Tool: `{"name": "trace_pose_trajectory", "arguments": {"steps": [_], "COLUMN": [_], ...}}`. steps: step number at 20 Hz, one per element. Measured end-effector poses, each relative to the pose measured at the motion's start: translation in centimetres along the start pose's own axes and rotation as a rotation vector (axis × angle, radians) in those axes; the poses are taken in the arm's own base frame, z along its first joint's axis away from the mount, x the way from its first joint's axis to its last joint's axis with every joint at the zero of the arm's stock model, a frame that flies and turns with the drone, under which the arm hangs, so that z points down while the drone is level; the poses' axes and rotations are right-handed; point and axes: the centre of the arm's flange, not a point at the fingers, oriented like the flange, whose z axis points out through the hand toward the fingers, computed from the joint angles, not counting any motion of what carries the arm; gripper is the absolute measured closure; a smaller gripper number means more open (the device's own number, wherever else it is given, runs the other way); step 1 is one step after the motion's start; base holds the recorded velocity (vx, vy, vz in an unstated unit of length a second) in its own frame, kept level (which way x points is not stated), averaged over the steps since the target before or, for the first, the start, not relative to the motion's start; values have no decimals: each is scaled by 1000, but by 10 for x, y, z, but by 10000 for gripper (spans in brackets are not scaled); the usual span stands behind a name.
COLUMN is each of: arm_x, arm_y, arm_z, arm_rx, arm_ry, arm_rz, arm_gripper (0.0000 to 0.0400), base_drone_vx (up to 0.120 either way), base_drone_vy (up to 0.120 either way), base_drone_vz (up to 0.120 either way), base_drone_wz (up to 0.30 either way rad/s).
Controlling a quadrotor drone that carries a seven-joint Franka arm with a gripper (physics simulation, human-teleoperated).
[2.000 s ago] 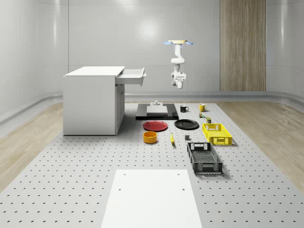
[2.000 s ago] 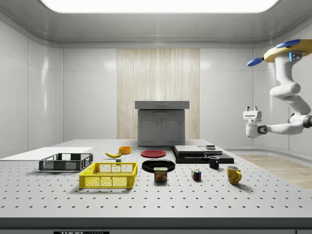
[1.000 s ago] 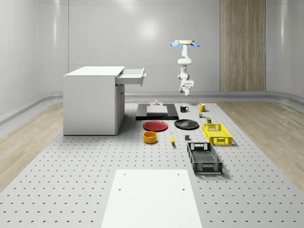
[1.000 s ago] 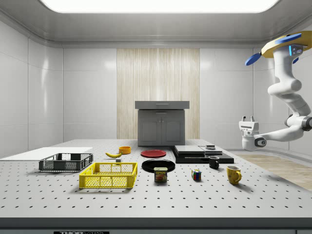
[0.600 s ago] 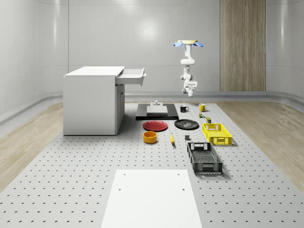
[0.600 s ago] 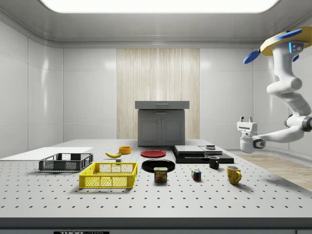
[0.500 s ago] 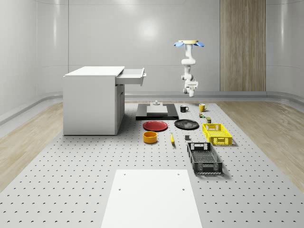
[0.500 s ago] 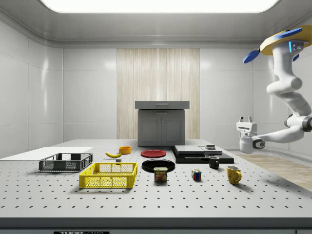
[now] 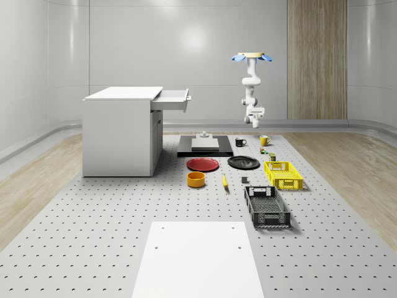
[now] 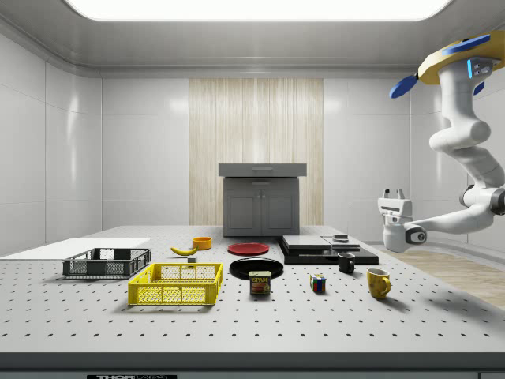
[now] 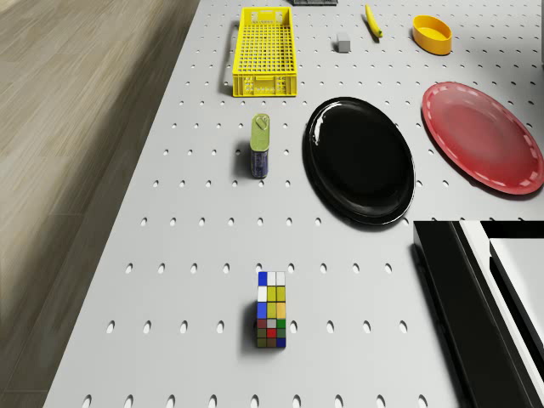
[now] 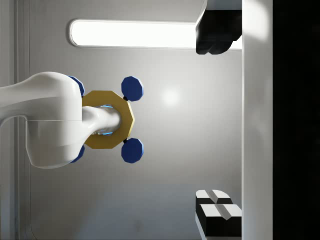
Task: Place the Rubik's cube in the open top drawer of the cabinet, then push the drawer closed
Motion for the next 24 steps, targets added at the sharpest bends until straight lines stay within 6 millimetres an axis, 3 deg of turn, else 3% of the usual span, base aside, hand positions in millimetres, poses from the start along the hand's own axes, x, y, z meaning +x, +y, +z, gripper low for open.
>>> {"name": "trace_pose_trajectory", "arguments": {"steps": [4, 24], "arm_x": [0, -14], "arm_y": [0, -11], "arm_z": [0, 2], "arm_rx": [0, -114], "arm_ry": [4, 139], "arm_rz": [0, -2], "arm_gripper": [0, 0], "base_drone_vx": [120, 120], "base_drone_vy": [100, 0], "base_drone_vz": [0, 0], "base_drone_wz": [0, 0]}}
